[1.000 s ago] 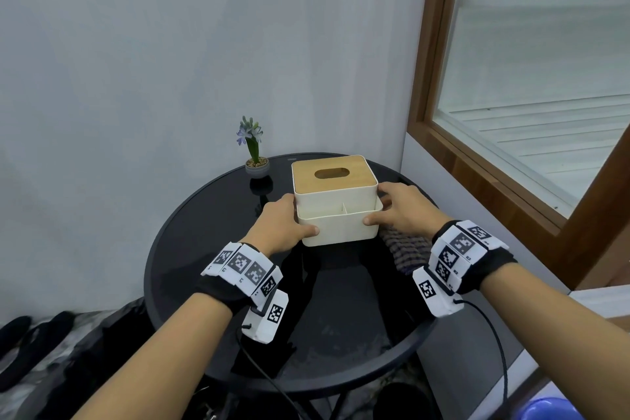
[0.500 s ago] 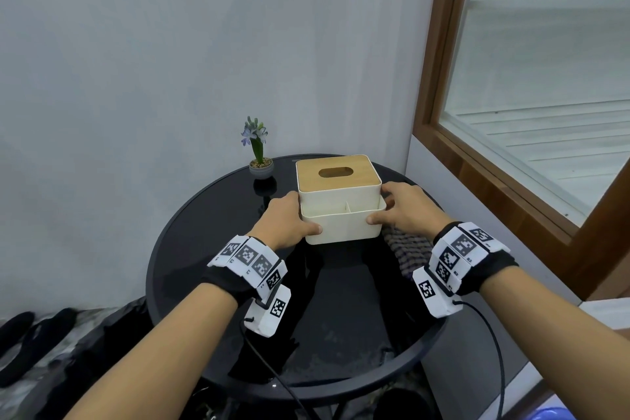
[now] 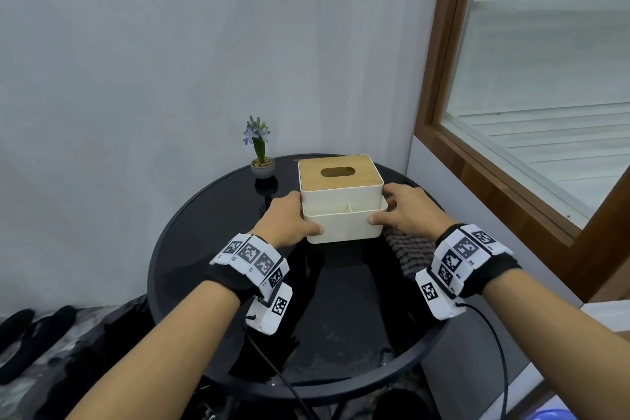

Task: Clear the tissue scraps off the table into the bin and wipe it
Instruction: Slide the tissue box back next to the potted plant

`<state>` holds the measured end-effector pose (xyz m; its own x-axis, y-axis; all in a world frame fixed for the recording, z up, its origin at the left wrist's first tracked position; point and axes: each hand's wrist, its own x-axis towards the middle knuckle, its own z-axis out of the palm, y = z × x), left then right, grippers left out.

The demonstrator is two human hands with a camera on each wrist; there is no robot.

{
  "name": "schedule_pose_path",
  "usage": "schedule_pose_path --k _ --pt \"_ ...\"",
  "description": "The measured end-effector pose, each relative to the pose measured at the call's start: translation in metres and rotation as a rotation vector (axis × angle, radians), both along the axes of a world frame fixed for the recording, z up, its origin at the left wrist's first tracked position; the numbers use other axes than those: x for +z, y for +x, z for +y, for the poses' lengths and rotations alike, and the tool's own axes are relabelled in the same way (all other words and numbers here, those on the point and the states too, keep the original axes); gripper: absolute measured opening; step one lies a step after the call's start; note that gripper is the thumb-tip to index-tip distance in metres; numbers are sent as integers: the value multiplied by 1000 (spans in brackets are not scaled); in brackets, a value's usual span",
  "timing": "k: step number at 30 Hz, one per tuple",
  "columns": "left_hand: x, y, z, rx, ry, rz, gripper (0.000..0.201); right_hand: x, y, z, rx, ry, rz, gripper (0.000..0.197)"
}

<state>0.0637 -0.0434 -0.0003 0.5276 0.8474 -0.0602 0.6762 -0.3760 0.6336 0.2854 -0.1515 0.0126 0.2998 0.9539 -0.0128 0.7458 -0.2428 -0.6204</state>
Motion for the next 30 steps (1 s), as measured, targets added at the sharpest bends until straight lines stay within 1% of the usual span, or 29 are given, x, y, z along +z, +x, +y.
schedule_pose_path --k 4,6,9,12,14,16,21,30 --pt "-3 -4 0 -17 -14 -5 72 -1 1 -1 -3 -3 -6 62" --pt "-5 -10 2 -20 -23 -11 77 0 0 -1 -13 5 -19 63" --pt "-4 -23 8 -20 -12 15 88 6 -3 -1 -14 86 -119 68" --pt "-1 -38 17 15 6 5 90 17 -11 2 19 197 -222 77" --pt "1 -45 24 54 30 -20 89 25 -21 5 45 202 -258 85" --pt "1 -51 31 86 40 -37 89 31 -32 10 91 200 -276 84" --pt "-2 -56 56 120 42 -48 91 40 -56 36 185 207 -340 80" --pt "-10 -51 112 132 42 17 90 39 -66 92 224 194 -374 81"
